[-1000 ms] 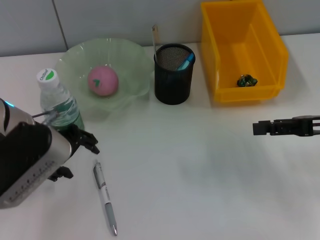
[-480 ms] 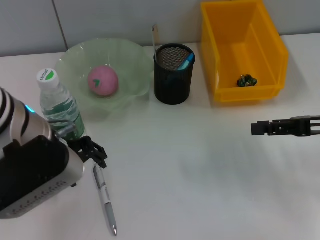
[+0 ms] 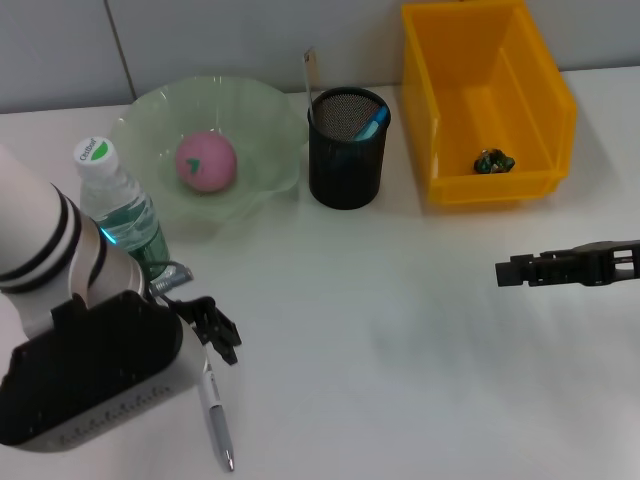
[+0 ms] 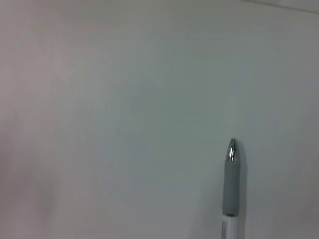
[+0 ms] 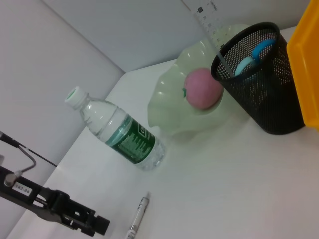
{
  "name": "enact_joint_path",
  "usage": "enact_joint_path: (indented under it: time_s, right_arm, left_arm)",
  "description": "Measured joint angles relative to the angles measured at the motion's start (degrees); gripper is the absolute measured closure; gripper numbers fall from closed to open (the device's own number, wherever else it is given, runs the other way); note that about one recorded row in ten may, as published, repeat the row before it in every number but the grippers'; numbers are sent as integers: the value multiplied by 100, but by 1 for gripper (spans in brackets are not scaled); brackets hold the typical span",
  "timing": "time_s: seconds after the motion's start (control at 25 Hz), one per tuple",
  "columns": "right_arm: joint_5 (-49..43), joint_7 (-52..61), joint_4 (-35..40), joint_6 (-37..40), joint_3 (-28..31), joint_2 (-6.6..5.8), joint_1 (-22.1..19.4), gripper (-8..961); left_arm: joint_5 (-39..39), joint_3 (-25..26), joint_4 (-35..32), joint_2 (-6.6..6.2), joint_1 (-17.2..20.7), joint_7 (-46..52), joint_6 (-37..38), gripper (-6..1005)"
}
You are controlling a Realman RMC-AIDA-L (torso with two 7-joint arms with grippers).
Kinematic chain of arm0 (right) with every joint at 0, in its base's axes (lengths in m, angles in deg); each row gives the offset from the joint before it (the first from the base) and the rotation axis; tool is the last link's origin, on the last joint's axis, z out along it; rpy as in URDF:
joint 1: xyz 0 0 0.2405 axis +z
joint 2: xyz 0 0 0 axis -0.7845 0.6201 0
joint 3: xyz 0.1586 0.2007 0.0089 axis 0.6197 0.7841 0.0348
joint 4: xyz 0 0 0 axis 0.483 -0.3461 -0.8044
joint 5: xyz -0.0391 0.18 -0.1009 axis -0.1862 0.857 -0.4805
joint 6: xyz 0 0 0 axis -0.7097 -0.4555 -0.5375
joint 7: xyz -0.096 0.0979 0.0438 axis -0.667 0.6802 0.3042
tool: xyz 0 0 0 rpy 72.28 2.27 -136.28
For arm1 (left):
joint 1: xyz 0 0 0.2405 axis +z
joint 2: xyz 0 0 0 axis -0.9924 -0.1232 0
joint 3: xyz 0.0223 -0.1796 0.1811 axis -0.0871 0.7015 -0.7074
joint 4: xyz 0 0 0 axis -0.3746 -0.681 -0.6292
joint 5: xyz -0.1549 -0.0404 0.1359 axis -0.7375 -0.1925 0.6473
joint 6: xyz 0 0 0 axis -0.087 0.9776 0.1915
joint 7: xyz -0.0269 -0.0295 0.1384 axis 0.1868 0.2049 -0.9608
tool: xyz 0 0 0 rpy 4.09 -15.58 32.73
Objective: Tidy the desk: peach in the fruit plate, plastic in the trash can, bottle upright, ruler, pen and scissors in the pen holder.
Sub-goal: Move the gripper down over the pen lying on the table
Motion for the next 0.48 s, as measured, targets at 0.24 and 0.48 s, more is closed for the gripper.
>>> enact_joint_path:
  time_s: [0.24, 0.48]
  right_arm:
    - [0, 21, 7, 43, -111, 0, 27, 210]
    - [4, 21, 24, 49, -226, -2, 58, 210]
  left_arm:
    - [-5, -172, 284, 20, -124, -3, 8, 344]
    - [5, -365, 473, 36, -239, -9, -4, 343]
